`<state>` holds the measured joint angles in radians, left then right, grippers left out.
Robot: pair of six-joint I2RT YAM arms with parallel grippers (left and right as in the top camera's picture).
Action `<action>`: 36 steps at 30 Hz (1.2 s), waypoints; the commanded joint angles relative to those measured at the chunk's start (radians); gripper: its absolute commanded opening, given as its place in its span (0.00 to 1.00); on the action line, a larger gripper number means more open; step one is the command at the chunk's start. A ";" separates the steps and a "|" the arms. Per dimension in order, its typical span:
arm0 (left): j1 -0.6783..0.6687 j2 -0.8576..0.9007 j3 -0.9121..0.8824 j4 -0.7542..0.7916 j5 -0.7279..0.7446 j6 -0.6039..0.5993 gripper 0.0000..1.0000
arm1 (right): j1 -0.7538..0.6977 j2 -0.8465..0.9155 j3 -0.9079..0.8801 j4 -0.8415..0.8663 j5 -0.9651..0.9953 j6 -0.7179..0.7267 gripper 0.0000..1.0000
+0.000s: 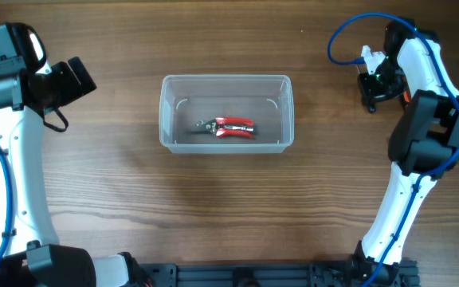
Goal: Pack container
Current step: 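Place the red screwdriver into the container with the right gripper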
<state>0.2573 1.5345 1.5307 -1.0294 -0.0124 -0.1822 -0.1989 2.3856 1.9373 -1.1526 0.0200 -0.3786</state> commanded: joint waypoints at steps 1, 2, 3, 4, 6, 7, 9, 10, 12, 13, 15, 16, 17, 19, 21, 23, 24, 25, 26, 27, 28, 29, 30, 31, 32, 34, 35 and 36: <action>0.002 0.003 0.002 0.000 0.015 -0.013 1.00 | 0.014 0.066 -0.015 -0.012 -0.038 0.043 0.16; 0.002 0.003 0.002 0.000 0.016 -0.013 1.00 | 0.016 0.066 -0.015 -0.013 -0.045 0.047 0.15; 0.002 0.003 0.002 0.000 0.016 -0.013 1.00 | 0.019 0.064 -0.015 -0.014 -0.044 0.047 0.15; 0.002 0.003 0.002 0.000 0.016 -0.013 1.00 | 0.024 0.058 -0.014 -0.016 -0.044 0.046 0.12; 0.002 0.003 0.002 0.000 0.016 -0.013 1.00 | 0.032 0.041 -0.014 -0.014 -0.044 0.047 0.07; 0.002 0.003 0.002 0.000 0.016 -0.013 1.00 | 0.039 0.023 -0.014 -0.010 -0.044 0.048 0.07; 0.002 0.003 0.002 0.000 0.016 -0.013 1.00 | 0.053 -0.018 -0.007 -0.002 -0.044 0.048 0.06; 0.002 0.003 0.002 0.000 0.016 -0.013 1.00 | 0.064 -0.053 0.001 0.000 -0.044 0.048 0.06; 0.002 0.003 0.002 0.000 0.016 -0.013 1.00 | 0.081 -0.112 0.016 0.000 -0.044 0.048 0.06; 0.002 0.003 0.002 0.000 0.016 -0.013 1.00 | 0.103 -0.169 0.028 0.001 -0.044 0.045 0.06; 0.002 0.003 0.002 0.000 0.016 -0.013 1.00 | 0.143 -0.254 0.032 0.014 -0.042 0.035 0.07; 0.002 0.003 0.002 0.000 0.016 -0.013 1.00 | 0.166 -0.293 0.032 0.023 -0.043 0.018 0.09; 0.002 0.003 0.002 0.000 0.016 -0.013 1.00 | 0.192 -0.333 0.032 0.029 -0.042 0.002 0.13; 0.002 0.003 0.002 0.000 0.016 -0.013 1.00 | 0.267 -0.407 0.032 0.040 -0.045 -0.026 0.20; 0.002 0.003 0.002 0.000 0.016 -0.013 1.00 | 0.366 -0.454 0.032 0.033 -0.081 -0.098 0.20; 0.002 0.003 0.002 0.000 0.016 -0.013 1.00 | 0.474 -0.464 0.032 0.006 -0.124 -0.179 0.20; 0.002 0.003 0.002 0.000 0.016 -0.013 1.00 | 0.545 -0.460 0.031 -0.020 -0.130 -0.245 0.20; 0.002 0.003 0.002 0.000 0.016 -0.013 1.00 | 0.588 -0.456 0.025 -0.030 -0.131 -0.286 0.20; 0.002 0.003 0.002 0.000 0.016 -0.013 1.00 | 0.653 -0.454 0.001 -0.034 -0.153 -0.375 0.22; 0.002 0.003 0.002 0.000 0.016 -0.013 1.00 | 0.696 -0.451 -0.021 -0.034 -0.185 -0.458 0.27; 0.002 0.003 0.002 0.000 0.016 -0.013 1.00 | 0.733 -0.445 -0.042 -0.032 -0.217 -0.518 0.32; 0.002 0.003 0.002 0.000 0.016 -0.013 1.00 | 0.762 -0.434 -0.067 -0.020 -0.237 -0.547 0.35; 0.002 0.003 0.002 0.000 0.016 -0.013 1.00 | 0.780 -0.425 -0.089 -0.006 -0.240 -0.551 0.35; 0.002 0.003 0.002 0.000 0.016 -0.013 1.00 | 0.797 -0.406 -0.116 0.014 -0.240 -0.550 0.34; 0.002 0.003 0.002 0.000 0.016 -0.013 1.00 | 0.805 -0.392 -0.135 0.024 -0.240 -0.549 0.31; 0.002 0.003 0.002 0.000 0.016 -0.013 1.00 | 0.809 -0.350 -0.190 0.063 -0.239 -0.538 0.18; 0.002 0.003 0.002 0.000 0.016 -0.013 1.00 | 0.808 -0.335 -0.207 0.078 -0.239 -0.530 0.18; 0.002 0.003 0.002 0.000 0.016 -0.013 1.00 | 0.807 -0.319 -0.226 0.090 -0.239 -0.526 0.18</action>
<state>0.2573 1.5345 1.5307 -1.0294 -0.0090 -0.1818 0.6155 2.0052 1.7676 -1.0874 -0.1947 -0.8852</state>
